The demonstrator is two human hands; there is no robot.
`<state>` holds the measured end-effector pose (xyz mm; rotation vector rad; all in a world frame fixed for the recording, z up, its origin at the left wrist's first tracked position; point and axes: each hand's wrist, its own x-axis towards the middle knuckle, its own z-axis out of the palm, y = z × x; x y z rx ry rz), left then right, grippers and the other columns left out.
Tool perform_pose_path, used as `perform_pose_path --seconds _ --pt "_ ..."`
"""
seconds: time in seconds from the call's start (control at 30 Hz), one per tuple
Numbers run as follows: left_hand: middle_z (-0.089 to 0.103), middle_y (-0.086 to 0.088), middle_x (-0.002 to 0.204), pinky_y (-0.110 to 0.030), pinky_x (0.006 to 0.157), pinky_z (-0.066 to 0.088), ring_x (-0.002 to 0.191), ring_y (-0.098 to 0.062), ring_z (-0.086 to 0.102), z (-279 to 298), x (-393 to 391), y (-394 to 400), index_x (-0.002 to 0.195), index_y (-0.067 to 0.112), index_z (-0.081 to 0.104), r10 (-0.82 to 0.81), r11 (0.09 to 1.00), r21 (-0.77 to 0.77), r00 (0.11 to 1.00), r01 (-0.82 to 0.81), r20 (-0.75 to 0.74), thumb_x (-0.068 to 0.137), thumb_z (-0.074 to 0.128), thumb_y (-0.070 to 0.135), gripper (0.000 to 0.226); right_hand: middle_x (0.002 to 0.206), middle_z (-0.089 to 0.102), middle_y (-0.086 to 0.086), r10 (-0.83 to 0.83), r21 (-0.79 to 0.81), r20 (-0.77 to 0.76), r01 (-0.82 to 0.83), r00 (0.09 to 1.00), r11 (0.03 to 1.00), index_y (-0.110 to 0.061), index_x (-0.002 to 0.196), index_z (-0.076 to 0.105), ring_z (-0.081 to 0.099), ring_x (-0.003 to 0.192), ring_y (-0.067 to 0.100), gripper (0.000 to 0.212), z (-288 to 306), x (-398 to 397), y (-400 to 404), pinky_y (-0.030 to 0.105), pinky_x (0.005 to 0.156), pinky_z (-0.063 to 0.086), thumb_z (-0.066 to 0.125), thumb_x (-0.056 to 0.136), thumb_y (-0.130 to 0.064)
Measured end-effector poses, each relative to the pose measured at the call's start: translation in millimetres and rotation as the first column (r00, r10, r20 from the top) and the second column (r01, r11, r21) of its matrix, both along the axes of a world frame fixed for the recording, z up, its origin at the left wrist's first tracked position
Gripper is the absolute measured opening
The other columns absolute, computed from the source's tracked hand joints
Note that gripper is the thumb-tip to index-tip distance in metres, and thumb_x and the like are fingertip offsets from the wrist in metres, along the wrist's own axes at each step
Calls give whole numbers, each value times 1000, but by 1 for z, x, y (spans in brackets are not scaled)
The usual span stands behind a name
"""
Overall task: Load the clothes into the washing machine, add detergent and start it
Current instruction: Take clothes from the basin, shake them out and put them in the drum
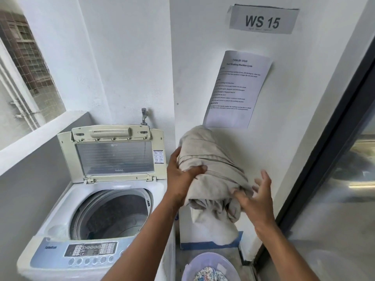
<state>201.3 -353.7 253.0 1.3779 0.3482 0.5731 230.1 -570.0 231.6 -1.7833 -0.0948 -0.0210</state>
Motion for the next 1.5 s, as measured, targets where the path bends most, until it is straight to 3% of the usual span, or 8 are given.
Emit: perform_pose_path --seconds 0.2,0.47,0.73,0.8,1.03,1.17,1.37,1.5 --pt "56 21 135 -6 101 44 117 20 53 10 4 -42 153 32 43 -56 916 399 998 51 0 68 93 23 98 167 18 10 422 -653 239 -177 874 736 -41 159 -23 38 146 32 165 18 -16 34 49 110 48 87 42 -78" --pt "58 13 147 -41 116 47 136 -8 56 3 6 -47 149 39 49 -278 902 329 959 279 -53 74 89 39 85 115 72 5 -106 -95 322 143 941 985 -29 143 50 70 101 30 76 -4 -6 35 42 84 59 84 76 -15" --pt "66 -7 138 -21 91 58 117 -8 69 -35 -8 -20 143 19 55 -132 987 -94 990 128 -46 87 81 7 62 107 71 -15 -293 445 -124 317 948 837 -33 115 70 69 108 21 43 -11 22 29 42 101 56 82 84 -5" --pt "63 -9 144 -32 102 57 124 -16 67 -57 -15 -14 145 16 53 -99 981 -182 984 72 -145 82 87 33 74 109 74 -9 -294 536 -218 366 931 760 -30 107 73 70 107 20 40 -11 28 27 48 103 56 84 81 -1" --pt "64 -21 142 -42 105 49 132 -35 61 -77 -32 -13 145 9 59 -285 803 -547 959 236 -4 105 39 56 64 122 74 7 -80 738 -407 380 910 558 -21 116 72 71 111 28 37 2 36 26 50 82 63 79 85 -1" --pt "60 -27 144 -45 93 54 130 -42 56 -67 -26 -4 147 8 57 -287 726 -630 954 276 88 96 54 66 77 129 73 9 92 789 -362 252 928 560 -18 137 65 68 120 32 48 -13 29 25 48 88 61 74 90 -9" --pt "67 -31 122 -44 70 60 94 -40 71 -65 -28 19 133 0 59 -313 759 -564 942 323 119 66 94 27 81 136 68 16 415 790 -269 -48 869 611 -16 141 63 65 124 38 65 -37 18 -6 59 113 43 82 78 -13" --pt "62 -30 139 -58 95 56 118 -45 64 -71 -36 43 146 6 53 -223 849 -471 970 240 93 71 85 17 82 142 60 26 516 828 -228 -114 826 549 -5 148 53 57 133 45 101 -33 24 -21 62 117 35 92 67 -53"
